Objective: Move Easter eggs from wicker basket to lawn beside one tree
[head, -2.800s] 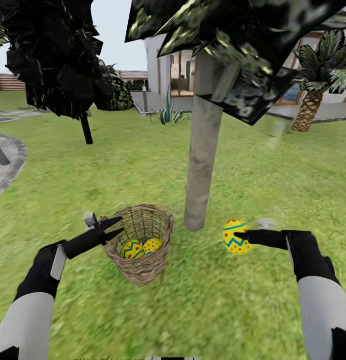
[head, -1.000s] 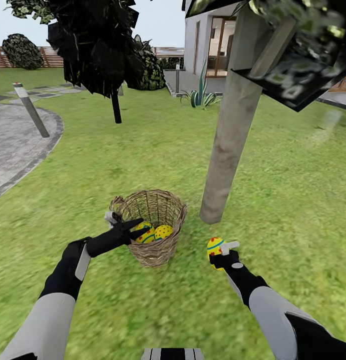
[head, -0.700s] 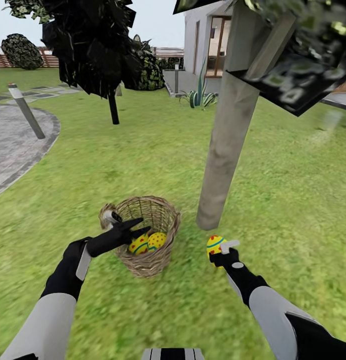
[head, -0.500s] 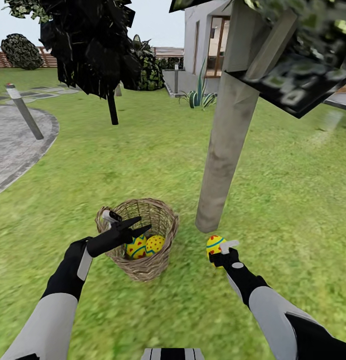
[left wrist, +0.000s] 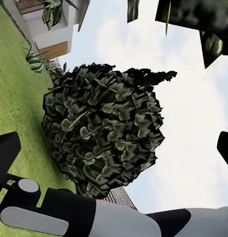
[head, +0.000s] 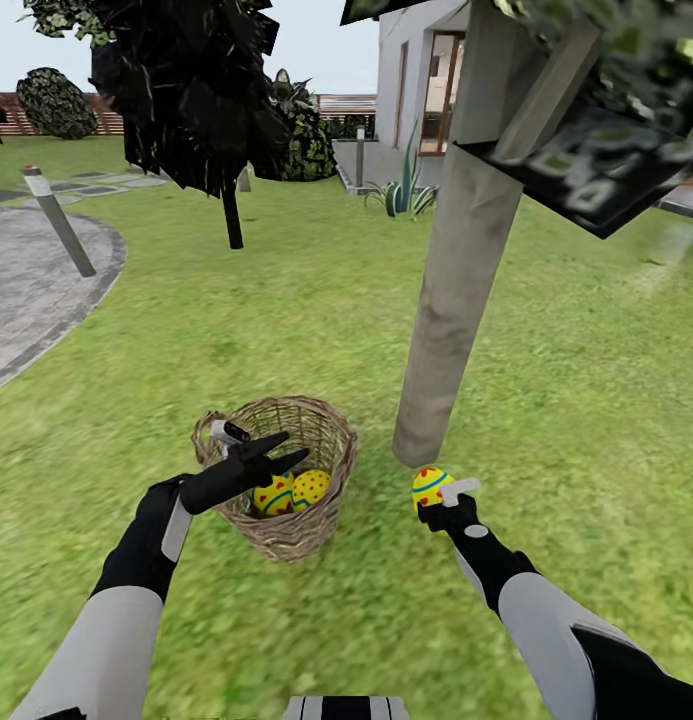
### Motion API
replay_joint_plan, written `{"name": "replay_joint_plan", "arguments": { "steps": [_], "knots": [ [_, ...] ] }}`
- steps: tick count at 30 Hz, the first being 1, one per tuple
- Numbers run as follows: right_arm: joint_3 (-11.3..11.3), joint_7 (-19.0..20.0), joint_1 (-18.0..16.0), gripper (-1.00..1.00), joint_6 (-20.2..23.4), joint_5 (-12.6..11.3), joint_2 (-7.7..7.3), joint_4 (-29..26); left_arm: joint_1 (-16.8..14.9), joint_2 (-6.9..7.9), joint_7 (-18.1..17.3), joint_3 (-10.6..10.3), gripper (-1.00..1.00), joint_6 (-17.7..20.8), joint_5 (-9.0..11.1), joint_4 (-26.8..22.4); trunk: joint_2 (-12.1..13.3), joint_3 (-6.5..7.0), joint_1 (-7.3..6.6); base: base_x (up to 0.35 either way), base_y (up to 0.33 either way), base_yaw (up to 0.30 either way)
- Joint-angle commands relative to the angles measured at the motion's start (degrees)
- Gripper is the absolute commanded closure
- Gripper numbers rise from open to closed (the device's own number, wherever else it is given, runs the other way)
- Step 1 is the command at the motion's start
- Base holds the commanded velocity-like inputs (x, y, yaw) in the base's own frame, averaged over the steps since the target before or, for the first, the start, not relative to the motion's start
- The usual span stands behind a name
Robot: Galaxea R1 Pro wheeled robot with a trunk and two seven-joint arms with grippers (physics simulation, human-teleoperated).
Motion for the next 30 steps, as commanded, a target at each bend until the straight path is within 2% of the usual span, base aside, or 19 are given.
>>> {"name": "replay_joint_plan", "arguments": {
  "steps": [1, 7, 13, 17, 24, 25, 27, 28, 30],
  "knots": [
    [-0.47, -0.05, -0.02, 1.0, -0.23, 0.56, 0.03, 0.03, -0.04, -0.07, -0.34, 0.13, -1.0, 0.61, -0.27, -0.01, -0.02, -0.04, -0.01, 0.0, -0.244, 0.277],
    [-0.47, -0.19, -0.02, 1.0, -0.3, 0.56, 0.03, 0.03, -0.04, -0.09, -0.31, 0.13, -1.0, 0.63, -0.27, -0.01, -0.02, -0.08, -0.01, 0.0, -0.325, 0.277],
    [-0.53, -0.15, 0.02, 1.0, -0.32, 0.52, 0.02, 0.04, -0.04, -0.09, -0.35, 0.12, -1.0, 0.56, -0.27, 0.01, -0.02, -0.09, -0.01, 0.0, -0.335, 0.034],
    [-0.52, -0.15, 0.06, 1.0, -0.24, 0.47, 0.03, 0.38, 0.1, 0.05, -1.36, 0.22, -1.0, 0.47, -0.27, 0.12, -0.02, -0.1, -0.01, 0.0, -0.056, 0.0],
    [-0.51, -0.26, 0.07, 1.0, 0.53, 0.23, 0.26, 0.64, 0.13, 0.08, -1.36, 0.22, -1.0, 0.55, -0.27, 0.2, -0.11, -1.65, 0.17, 0.0, 0.0, 0.0],
    [-0.47, -0.37, 0.0, 1.0, 1.49, 0.34, 0.64, 0.65, 0.13, 0.03, -1.36, 0.22, -1.0, 0.58, -0.27, 0.1, -0.13, -1.87, 0.19, 0.0, 0.0, 0.0],
    [-0.3, -0.68, -0.25, 1.0, 6.69, 0.58, 2.83, 0.44, 0.13, 0.01, -1.36, 0.22, -1.0, 0.62, -0.27, 0.01, -0.15, -2.31, 0.24, 0.0, 0.0, 0.0],
    [-0.24, -0.9, -0.83, 1.0, 9.12, 0.55, 3.54, 0.22, 0.13, 0.01, -1.36, 0.22, -1.0, 0.63, -0.27, 0.0, -0.17, -2.53, 0.27, 0.0, 0.0, 0.0],
    [-0.21, -1.52, -3.35, 1.0, 10.85, 0.47, 4.41, 0.41, 0.13, 0.0, -1.36, 0.22, -1.0, 0.64, -0.27, -0.01, -0.19, -2.98, 0.32, 0.0, 0.0, 0.0]
  ]
}}
